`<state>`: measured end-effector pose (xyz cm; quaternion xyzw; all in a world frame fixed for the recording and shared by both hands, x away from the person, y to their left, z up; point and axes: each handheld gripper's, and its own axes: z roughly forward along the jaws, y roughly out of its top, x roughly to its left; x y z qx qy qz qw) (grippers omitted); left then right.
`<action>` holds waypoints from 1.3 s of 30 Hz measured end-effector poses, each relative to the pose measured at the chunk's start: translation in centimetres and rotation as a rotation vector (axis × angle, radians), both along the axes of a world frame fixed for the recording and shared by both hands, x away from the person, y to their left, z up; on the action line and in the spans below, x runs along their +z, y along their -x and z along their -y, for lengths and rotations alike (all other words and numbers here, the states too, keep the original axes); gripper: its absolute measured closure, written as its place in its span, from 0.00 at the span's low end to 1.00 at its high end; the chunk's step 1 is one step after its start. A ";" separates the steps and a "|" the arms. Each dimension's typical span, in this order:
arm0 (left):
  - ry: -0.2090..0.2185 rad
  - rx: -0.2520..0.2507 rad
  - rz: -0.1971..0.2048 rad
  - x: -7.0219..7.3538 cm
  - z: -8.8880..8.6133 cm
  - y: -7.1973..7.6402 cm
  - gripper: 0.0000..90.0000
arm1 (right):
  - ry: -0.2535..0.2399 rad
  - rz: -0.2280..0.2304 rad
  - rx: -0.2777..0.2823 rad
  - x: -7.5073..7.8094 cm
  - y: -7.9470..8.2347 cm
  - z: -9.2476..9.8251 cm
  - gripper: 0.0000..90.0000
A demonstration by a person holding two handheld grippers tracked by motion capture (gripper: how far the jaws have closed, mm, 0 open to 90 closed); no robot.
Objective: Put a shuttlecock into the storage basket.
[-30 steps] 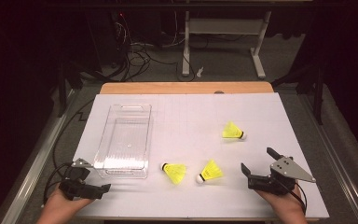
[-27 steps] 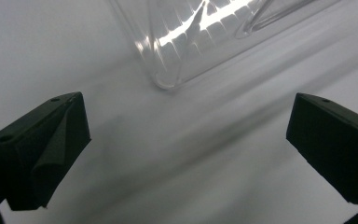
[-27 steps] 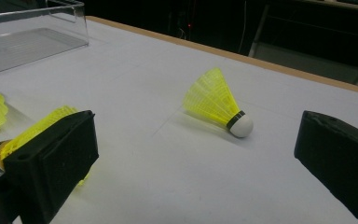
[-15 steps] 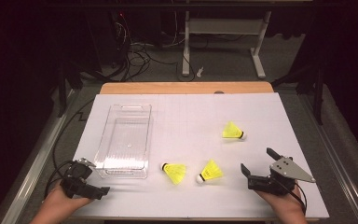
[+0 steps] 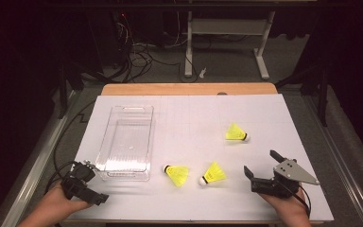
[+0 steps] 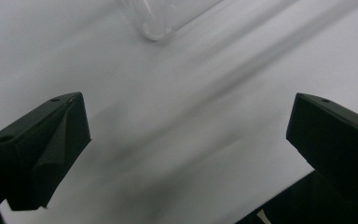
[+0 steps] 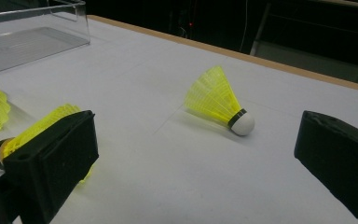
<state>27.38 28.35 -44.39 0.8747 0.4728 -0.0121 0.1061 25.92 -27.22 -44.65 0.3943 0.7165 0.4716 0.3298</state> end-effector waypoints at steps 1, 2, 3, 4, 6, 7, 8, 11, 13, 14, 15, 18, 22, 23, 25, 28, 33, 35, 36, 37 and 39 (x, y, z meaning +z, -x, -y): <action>-0.010 -0.013 -0.009 0.1 0.0 -0.1 0.01 | 0.000 0.000 0.001 0.0 0.0 0.0 0.00; -0.013 -0.015 -0.018 0.1 0.2 -0.2 0.01 | 0.001 0.000 0.001 0.0 0.0 0.0 0.00; -0.022 -0.026 -0.031 0.2 0.2 -0.2 0.01 | 0.002 -0.001 0.000 0.0 0.0 0.0 0.00; -0.028 -0.031 -0.041 0.1 0.3 -0.3 0.01 | 0.001 -0.001 0.002 0.0 0.0 0.0 0.00; -0.038 -0.045 -0.066 0.1 0.5 -0.4 0.01 | 0.002 -0.001 0.002 0.0 0.0 0.0 0.00; -0.044 -0.053 -0.084 0.0 0.6 -0.4 0.01 | 0.001 -0.002 0.002 0.0 0.0 0.0 0.00; -0.055 -0.061 -0.097 0.0 0.7 -0.5 0.01 | 0.001 -0.002 0.002 0.0 0.0 0.0 0.00; -0.084 -0.084 -0.129 -0.2 1.2 -0.5 0.01 | 0.002 -0.002 0.002 0.0 0.0 0.0 0.00; -0.095 -0.099 -0.143 -0.3 1.5 -0.4 0.01 | 0.004 -0.002 0.001 0.0 0.0 0.0 0.00; -0.101 -0.105 -0.150 -0.2 1.7 -0.4 0.01 | 0.003 -0.003 0.000 0.0 0.0 0.0 0.00; -0.106 -0.110 -0.153 -0.2 1.9 -0.4 0.01 | 0.001 -0.003 0.001 0.0 0.0 0.0 0.00; -0.108 -0.129 -0.165 0.1 2.3 -0.4 0.01 | 0.004 0.000 0.006 0.0 0.1 -0.1 0.00; -0.107 -0.153 -0.178 0.3 3.0 -0.2 0.01 | 0.006 0.001 0.007 0.0 0.1 -0.1 0.00; -0.105 -0.155 -0.180 0.3 3.1 -0.1 0.01 | 0.007 0.000 0.007 0.0 0.1 -0.1 0.00; -0.110 -0.169 -0.187 0.4 3.5 0.0 0.01 | 0.008 0.002 0.008 0.0 0.1 -0.1 0.00; -0.112 -0.191 -0.188 0.5 4.2 0.2 0.01 | 0.008 0.001 0.008 0.0 0.1 -0.2 0.00; -0.103 -0.226 -0.184 0.9 5.6 0.3 0.01 | 0.008 0.003 0.009 0.1 0.2 -0.2 0.00; -0.098 -0.241 -0.187 1.0 6.3 0.3 0.01 | 0.008 0.004 0.010 0.1 0.2 -0.2 0.00; -0.100 -0.249 -0.188 1.0 6.5 0.3 0.01 | 0.008 0.003 0.010 0.1 0.2 -0.2 0.00; -0.099 -0.256 -0.188 1.0 6.8 0.3 0.01 | 0.007 0.004 0.010 0.1 0.2 -0.2 0.00; -0.095 -0.270 -0.190 1.1 7.3 0.3 0.01 | 0.007 0.004 0.011 0.1 0.2 -0.2 0.00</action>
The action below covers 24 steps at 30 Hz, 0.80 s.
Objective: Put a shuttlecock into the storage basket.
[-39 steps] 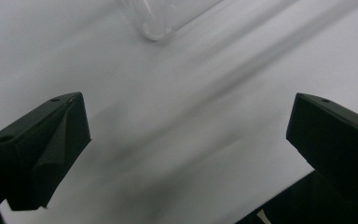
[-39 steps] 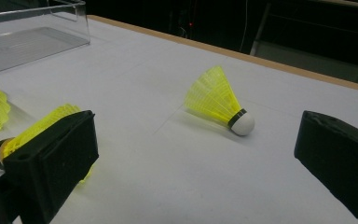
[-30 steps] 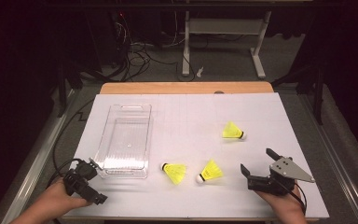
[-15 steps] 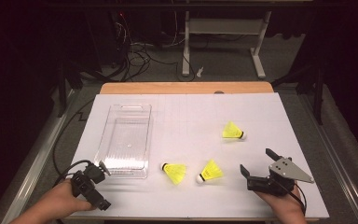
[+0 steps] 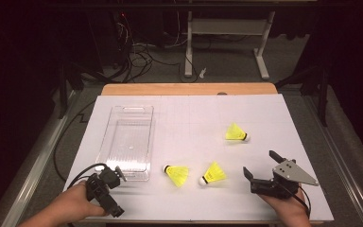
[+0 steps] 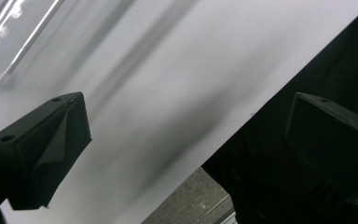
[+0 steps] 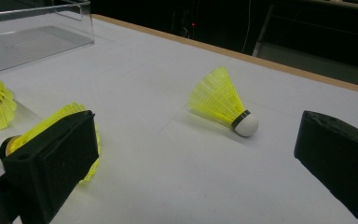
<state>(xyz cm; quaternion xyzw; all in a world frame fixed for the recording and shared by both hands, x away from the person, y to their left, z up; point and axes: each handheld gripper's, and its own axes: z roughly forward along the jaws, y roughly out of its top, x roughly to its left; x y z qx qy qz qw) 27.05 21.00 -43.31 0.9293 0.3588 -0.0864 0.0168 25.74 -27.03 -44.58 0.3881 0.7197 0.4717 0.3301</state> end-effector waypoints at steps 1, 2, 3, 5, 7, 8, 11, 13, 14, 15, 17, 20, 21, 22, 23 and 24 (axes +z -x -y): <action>0.004 -0.004 -0.002 0.0 0.3 0.0 0.01 | 0.000 0.000 0.000 0.0 0.0 0.0 0.00; 0.007 -0.008 -0.002 0.0 0.5 0.0 0.01 | 0.000 -0.001 -0.001 0.0 0.0 0.0 0.00; 0.009 -0.013 -0.002 0.0 0.8 0.1 0.01 | 0.000 -0.003 -0.001 0.0 0.0 0.0 0.00; 0.010 -0.023 -0.005 -0.1 1.3 0.0 0.01 | 0.000 -0.003 -0.002 0.0 0.0 0.0 0.00; 0.009 -0.030 -0.006 -0.1 1.7 0.0 0.01 | 0.001 -0.002 -0.001 0.0 0.0 0.0 0.00; 0.009 -0.034 -0.006 -0.1 1.9 0.0 0.01 | 0.001 -0.001 -0.001 0.0 0.0 0.0 0.00; 0.013 -0.047 -0.009 -0.1 2.6 -0.1 0.01 | 0.000 -0.001 -0.001 0.0 0.0 0.0 0.00; 0.022 -0.056 -0.009 0.1 3.2 -0.1 0.01 | 0.000 -0.001 -0.001 0.0 0.0 0.0 0.00; 0.025 -0.064 -0.013 0.2 3.5 0.0 0.01 | -0.001 -0.001 0.000 0.0 0.0 0.0 0.00; 0.026 -0.068 -0.012 0.2 3.8 0.0 0.01 | 0.000 -0.001 0.000 0.0 0.0 0.0 0.00; 0.031 -0.079 -0.014 0.4 4.4 0.0 0.01 | 0.000 -0.001 0.000 0.0 0.0 0.0 0.00; 0.034 -0.107 -0.017 0.7 5.4 0.1 0.01 | -0.002 -0.001 0.001 0.0 0.0 0.0 0.00; 0.034 -0.115 -0.018 0.9 5.7 0.1 0.01 | -0.001 -0.001 0.000 0.0 0.0 0.0 0.00; 0.033 -0.121 -0.017 1.0 6.1 0.2 0.01 | -0.002 -0.001 0.001 0.0 0.0 0.0 0.00; 0.032 -0.131 -0.016 1.1 6.5 0.2 0.01 | -0.001 -0.001 0.001 0.0 0.0 0.0 0.00; 0.034 -0.138 -0.015 1.2 6.8 0.2 0.01 | -0.002 -0.001 0.001 0.0 0.0 0.0 0.00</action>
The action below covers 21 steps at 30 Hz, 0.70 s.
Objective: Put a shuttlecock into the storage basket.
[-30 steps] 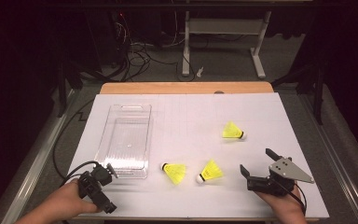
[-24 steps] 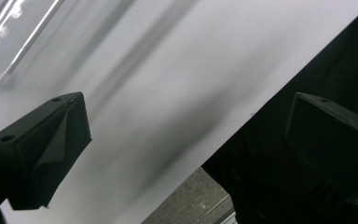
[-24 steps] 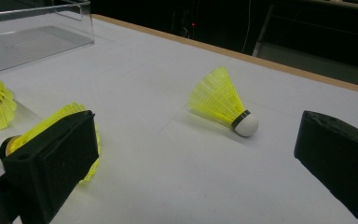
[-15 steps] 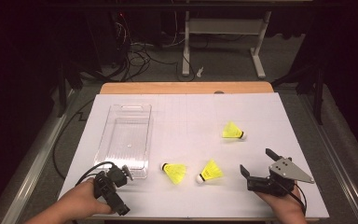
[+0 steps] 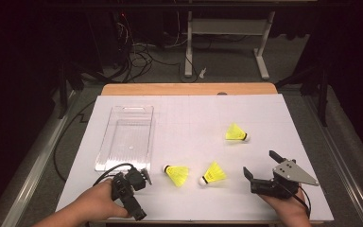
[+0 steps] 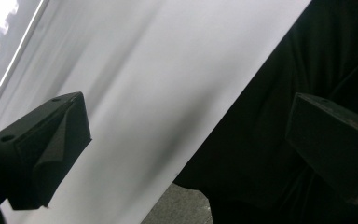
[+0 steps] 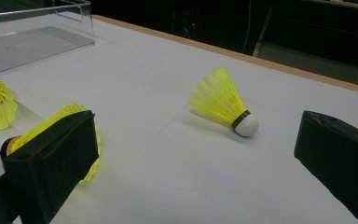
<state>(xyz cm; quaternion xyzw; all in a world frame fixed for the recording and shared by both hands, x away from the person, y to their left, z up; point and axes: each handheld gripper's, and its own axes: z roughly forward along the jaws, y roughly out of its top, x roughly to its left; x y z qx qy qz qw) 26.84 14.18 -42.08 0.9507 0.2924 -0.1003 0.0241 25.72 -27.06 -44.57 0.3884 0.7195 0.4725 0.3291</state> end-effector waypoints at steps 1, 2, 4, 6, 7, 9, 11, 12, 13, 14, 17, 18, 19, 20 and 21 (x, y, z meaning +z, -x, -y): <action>-0.001 -0.009 -0.001 0.1 0.4 0.0 0.01 | 0.000 0.000 0.000 0.0 0.0 0.0 0.00; 0.001 -0.014 0.001 0.3 0.7 0.0 0.01 | -0.002 0.000 0.000 0.0 0.0 0.0 0.00; 0.002 -0.029 0.003 0.5 1.4 0.0 0.01 | -0.003 0.001 0.001 0.0 0.0 0.0 0.00; 0.003 -0.042 0.008 0.8 2.1 -0.1 0.01 | -0.003 0.001 0.002 0.0 0.0 0.0 0.00; 0.003 -0.048 0.011 1.0 2.5 -0.2 0.01 | -0.004 0.001 0.001 0.0 0.0 0.0 0.00; 0.001 -0.064 0.014 1.2 3.1 -0.3 0.01 | -0.003 0.001 0.000 0.0 0.0 0.1 0.00; 0.000 -0.071 0.018 1.5 3.7 -0.5 0.01 | -0.004 0.001 0.000 0.0 0.0 0.1 0.00; 0.000 -0.075 0.021 1.6 3.9 -0.6 0.01 | -0.004 0.001 0.001 0.0 0.0 0.1 0.00; 0.002 -0.079 0.024 1.8 4.2 -0.7 0.01 | -0.005 0.001 0.001 0.0 0.0 0.1 0.00; 0.005 -0.080 0.026 1.9 4.5 -0.8 0.01 | -0.006 0.000 0.000 0.0 0.0 0.1 0.00; 0.006 -0.093 0.032 2.3 5.2 -1.0 0.01 | -0.008 0.001 -0.001 0.0 0.0 0.2 0.00; 0.003 -0.098 0.035 2.4 5.5 -1.1 0.01 | -0.010 0.002 0.000 0.0 0.0 0.2 0.00; 0.004 -0.102 0.037 2.5 5.7 -1.2 0.01 | -0.010 0.002 0.000 0.0 0.0 0.2 0.00; 0.006 -0.103 0.039 2.6 5.9 -1.3 0.01 | -0.010 0.002 0.000 0.0 0.0 0.2 0.00; 0.008 -0.105 0.042 2.7 6.1 -1.4 0.01 | -0.010 0.002 0.001 0.0 0.0 0.2 0.00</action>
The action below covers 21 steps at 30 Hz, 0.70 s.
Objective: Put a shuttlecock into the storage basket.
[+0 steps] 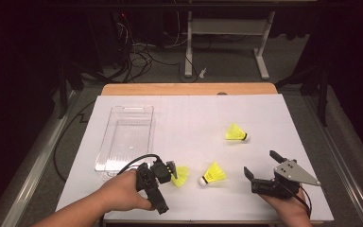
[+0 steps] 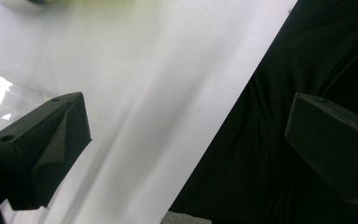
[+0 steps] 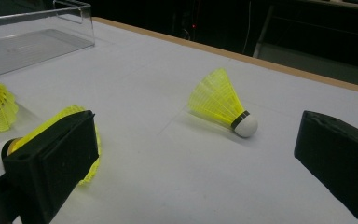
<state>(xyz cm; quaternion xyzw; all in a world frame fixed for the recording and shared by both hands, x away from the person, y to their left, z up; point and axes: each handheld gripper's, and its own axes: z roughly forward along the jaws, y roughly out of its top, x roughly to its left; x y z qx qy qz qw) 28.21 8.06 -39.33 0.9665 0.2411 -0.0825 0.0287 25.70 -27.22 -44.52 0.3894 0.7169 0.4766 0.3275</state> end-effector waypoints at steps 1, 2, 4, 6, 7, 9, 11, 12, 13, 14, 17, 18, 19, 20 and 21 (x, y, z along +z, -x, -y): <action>0.001 -0.002 0.000 0.1 0.2 -0.1 0.01 | 0.000 0.000 0.000 0.0 0.0 0.0 0.00; -0.001 -0.004 0.002 0.2 0.4 -0.2 0.01 | 0.000 0.000 0.000 0.0 0.0 0.0 0.00; 0.000 -0.007 0.006 0.5 0.7 -0.4 0.01 | 0.001 -0.001 0.000 0.0 0.0 0.1 0.00; -0.001 -0.009 0.008 0.7 0.9 -0.7 0.01 | 0.000 -0.001 -0.002 0.0 0.0 0.1 0.00; 0.001 -0.007 0.010 0.9 1.0 -0.9 0.01 | 0.000 0.000 0.000 0.0 0.0 0.1 0.00; 0.005 -0.005 0.010 1.2 1.2 -1.3 0.01 | -0.001 -0.001 -0.001 0.0 0.0 0.1 0.00; 0.010 -0.001 0.019 1.6 1.4 -1.6 0.01 | -0.002 0.000 0.000 0.0 0.0 0.1 0.00; 0.012 -0.001 0.017 1.7 1.5 -1.8 0.01 | -0.002 0.000 0.000 0.0 0.0 0.1 0.00; 0.016 0.000 0.018 1.9 1.6 -2.0 0.01 | -0.001 0.001 0.000 0.0 0.0 0.1 0.00; 0.017 -0.001 0.020 2.0 1.8 -2.1 0.01 | -0.001 0.001 0.000 0.0 0.0 0.1 0.00; 0.017 -0.005 0.025 2.3 2.2 -2.6 0.02 | -0.002 0.001 0.001 0.0 0.0 0.1 0.00; 0.018 -0.004 0.026 2.3 2.3 -2.7 0.02 | -0.002 0.000 0.001 0.0 0.0 0.1 0.00; 0.016 -0.003 0.025 2.4 2.5 -2.9 0.02 | -0.001 0.001 0.001 0.0 0.0 0.1 0.00; 0.016 -0.004 0.026 2.4 2.7 -3.1 0.02 | -0.001 0.002 0.000 0.0 0.0 0.1 0.00; 0.014 -0.006 0.028 2.4 2.8 -3.3 0.02 | -0.002 0.002 0.000 0.0 0.0 0.1 0.00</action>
